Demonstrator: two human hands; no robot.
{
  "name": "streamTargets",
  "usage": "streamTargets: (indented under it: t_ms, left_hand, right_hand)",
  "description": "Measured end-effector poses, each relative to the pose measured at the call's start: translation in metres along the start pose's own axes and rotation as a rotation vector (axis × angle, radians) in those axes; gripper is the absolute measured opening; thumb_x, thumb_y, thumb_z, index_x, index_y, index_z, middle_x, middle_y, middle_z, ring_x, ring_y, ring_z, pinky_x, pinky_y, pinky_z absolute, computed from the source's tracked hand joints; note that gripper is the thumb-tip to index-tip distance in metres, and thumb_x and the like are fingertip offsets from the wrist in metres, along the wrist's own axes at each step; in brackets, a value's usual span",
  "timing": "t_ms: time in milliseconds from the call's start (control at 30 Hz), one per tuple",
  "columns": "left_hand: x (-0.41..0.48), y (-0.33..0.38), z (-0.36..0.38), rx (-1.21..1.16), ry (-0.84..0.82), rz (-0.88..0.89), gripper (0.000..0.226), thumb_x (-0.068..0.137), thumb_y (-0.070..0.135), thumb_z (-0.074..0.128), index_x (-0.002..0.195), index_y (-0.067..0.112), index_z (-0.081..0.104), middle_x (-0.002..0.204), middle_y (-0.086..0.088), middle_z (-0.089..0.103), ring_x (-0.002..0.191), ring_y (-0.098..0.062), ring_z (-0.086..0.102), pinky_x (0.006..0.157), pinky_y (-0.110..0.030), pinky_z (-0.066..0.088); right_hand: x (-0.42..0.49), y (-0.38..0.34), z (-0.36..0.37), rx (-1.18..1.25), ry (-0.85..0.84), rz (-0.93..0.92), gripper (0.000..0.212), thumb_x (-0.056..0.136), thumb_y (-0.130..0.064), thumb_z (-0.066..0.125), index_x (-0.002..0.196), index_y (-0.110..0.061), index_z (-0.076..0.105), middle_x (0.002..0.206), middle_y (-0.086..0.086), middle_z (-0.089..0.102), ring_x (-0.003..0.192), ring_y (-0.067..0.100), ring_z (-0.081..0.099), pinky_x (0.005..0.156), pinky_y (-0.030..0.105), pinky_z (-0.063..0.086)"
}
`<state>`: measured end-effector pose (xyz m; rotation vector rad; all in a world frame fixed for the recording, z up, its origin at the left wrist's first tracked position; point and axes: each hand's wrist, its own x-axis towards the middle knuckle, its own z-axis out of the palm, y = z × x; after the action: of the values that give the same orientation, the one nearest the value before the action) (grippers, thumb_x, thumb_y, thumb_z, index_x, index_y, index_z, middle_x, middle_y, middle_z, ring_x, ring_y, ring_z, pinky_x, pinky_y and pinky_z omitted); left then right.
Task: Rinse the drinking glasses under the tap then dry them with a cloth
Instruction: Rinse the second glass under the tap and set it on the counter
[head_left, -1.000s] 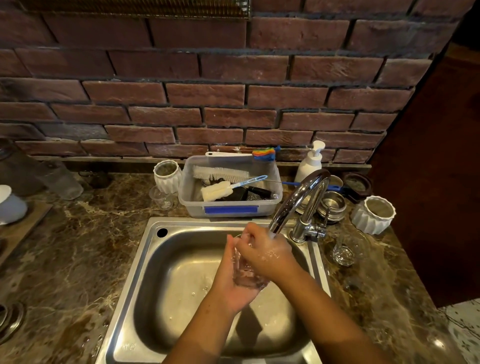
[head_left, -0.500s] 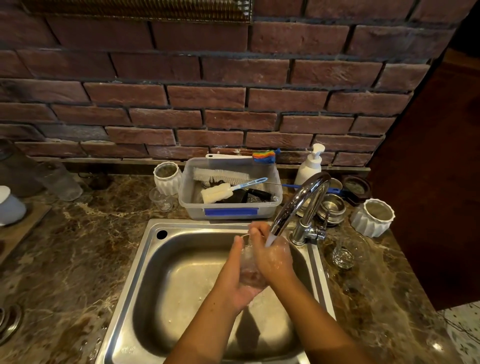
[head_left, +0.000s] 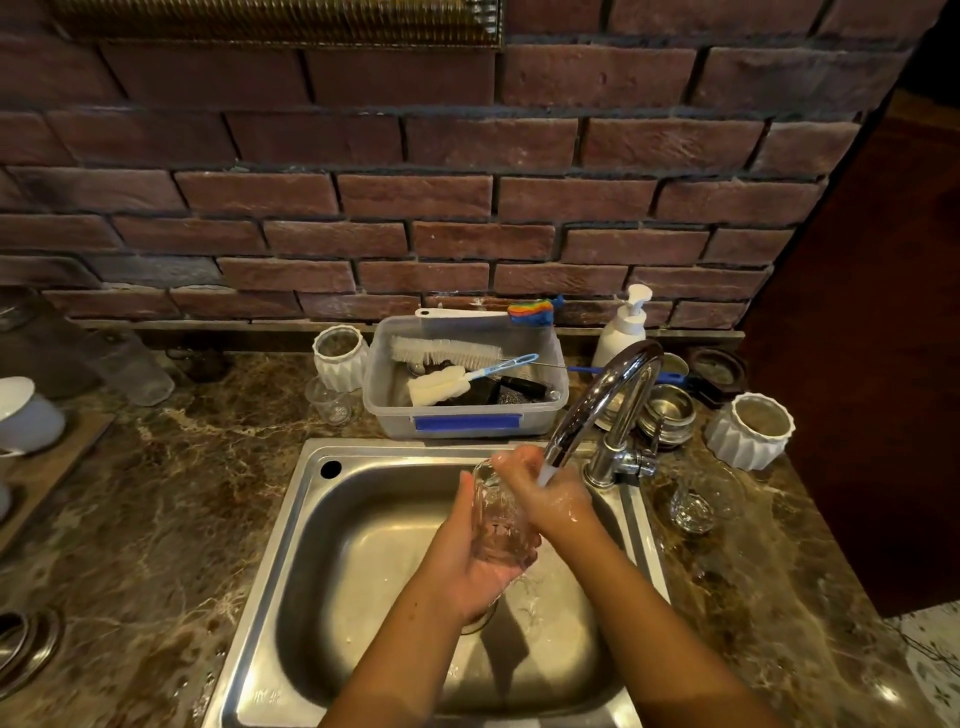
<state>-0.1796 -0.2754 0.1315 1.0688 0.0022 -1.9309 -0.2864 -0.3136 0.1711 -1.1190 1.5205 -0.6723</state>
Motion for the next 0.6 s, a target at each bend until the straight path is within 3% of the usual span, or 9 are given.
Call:
streamTargets:
  t_ms: [33, 100, 200, 300, 367, 433, 533, 600]
  left_hand:
    - [0.001, -0.002, -0.003, 0.017, 0.0, 0.001, 0.068, 0.098, 0.06, 0.044, 0.126, 0.002, 0.066, 0.115, -0.024, 0.073, 0.109, -0.032, 0.065, 0.102, -0.044, 0.048]
    - [0.004, -0.006, -0.008, 0.106, 0.001, 0.036, 0.067, 0.1, 0.059, 0.039, 0.127, 0.004, 0.064, 0.112, -0.023, 0.074, 0.097, -0.033, 0.071, 0.088, -0.044, 0.054]
    - [0.004, -0.004, -0.006, 0.35, 0.022, 0.097, 0.053, 0.103, 0.056, 0.035, 0.119, 0.014, 0.063, 0.1, -0.017, 0.078, 0.087, -0.035, 0.076, 0.083, -0.05, 0.058]
    - [0.0, 0.0, 0.005, 0.557, 0.033, 0.099, 0.058, 0.092, 0.067, 0.046, 0.125, 0.022, 0.06, 0.118, -0.016, 0.071, 0.097, -0.035, 0.073, 0.078, -0.045, 0.062]
    - [-0.002, -0.002, 0.009, 0.558, 0.053, 0.089, 0.067, 0.079, 0.067, 0.06, 0.126, 0.019, 0.059, 0.119, -0.017, 0.069, 0.105, -0.035, 0.069, 0.084, -0.046, 0.06]
    - [-0.001, -0.007, 0.007, 0.487, 0.07, 0.099, 0.063, 0.08, 0.062, 0.065, 0.125, 0.017, 0.061, 0.116, -0.018, 0.072, 0.108, -0.037, 0.069, 0.095, -0.052, 0.056]
    - [-0.001, -0.014, 0.004, 0.358, 0.075, 0.129, 0.051, 0.096, 0.055, 0.052, 0.123, 0.014, 0.065, 0.111, -0.017, 0.076, 0.106, -0.035, 0.072, 0.097, -0.053, 0.056]
    - [0.003, -0.018, 0.003, 0.416, 0.115, 0.174, 0.052, 0.1, 0.057, 0.043, 0.124, 0.016, 0.065, 0.112, -0.015, 0.076, 0.104, -0.032, 0.073, 0.094, -0.052, 0.058]
  right_hand:
    - [0.001, 0.001, 0.0, 0.015, 0.016, -0.033, 0.039, 0.092, -0.044, 0.063, 0.115, -0.012, 0.059, 0.11, 0.013, 0.064, 0.11, 0.028, 0.061, 0.097, 0.039, 0.051]
    - [0.003, 0.0, -0.001, 0.047, 0.026, -0.051, 0.038, 0.099, -0.035, 0.055, 0.111, 0.001, 0.062, 0.104, 0.018, 0.066, 0.106, 0.034, 0.063, 0.085, 0.029, 0.049]
    - [0.007, -0.002, 0.0, 0.088, 0.049, 0.017, 0.02, 0.101, -0.03, 0.053, 0.093, -0.014, 0.063, 0.087, 0.0, 0.065, 0.083, 0.013, 0.062, 0.068, 0.019, 0.042]
    - [0.017, 0.009, 0.004, 0.21, 0.111, 0.057, 0.016, 0.099, -0.026, 0.057, 0.085, -0.027, 0.062, 0.083, -0.004, 0.064, 0.086, 0.015, 0.063, 0.067, 0.025, 0.043]
    - [0.023, 0.013, 0.005, 0.552, 0.162, 0.079, 0.012, 0.098, -0.016, 0.055, 0.091, -0.019, 0.064, 0.085, -0.001, 0.063, 0.083, 0.014, 0.061, 0.071, 0.03, 0.044]
    - [0.02, 0.013, 0.005, 0.862, 0.173, 0.21, 0.023, 0.101, -0.024, 0.047, 0.091, -0.011, 0.064, 0.082, 0.005, 0.061, 0.079, 0.017, 0.058, 0.071, 0.033, 0.045]
    - [0.022, 0.027, 0.015, 0.647, 0.158, 0.296, 0.031, 0.101, -0.039, 0.047, 0.107, -0.013, 0.064, 0.099, 0.014, 0.067, 0.094, 0.031, 0.063, 0.078, 0.039, 0.05]
    - [0.019, 0.034, 0.019, 0.491, 0.115, 0.352, 0.035, 0.096, -0.047, 0.053, 0.114, -0.019, 0.064, 0.112, 0.016, 0.067, 0.1, 0.036, 0.064, 0.082, 0.045, 0.053]
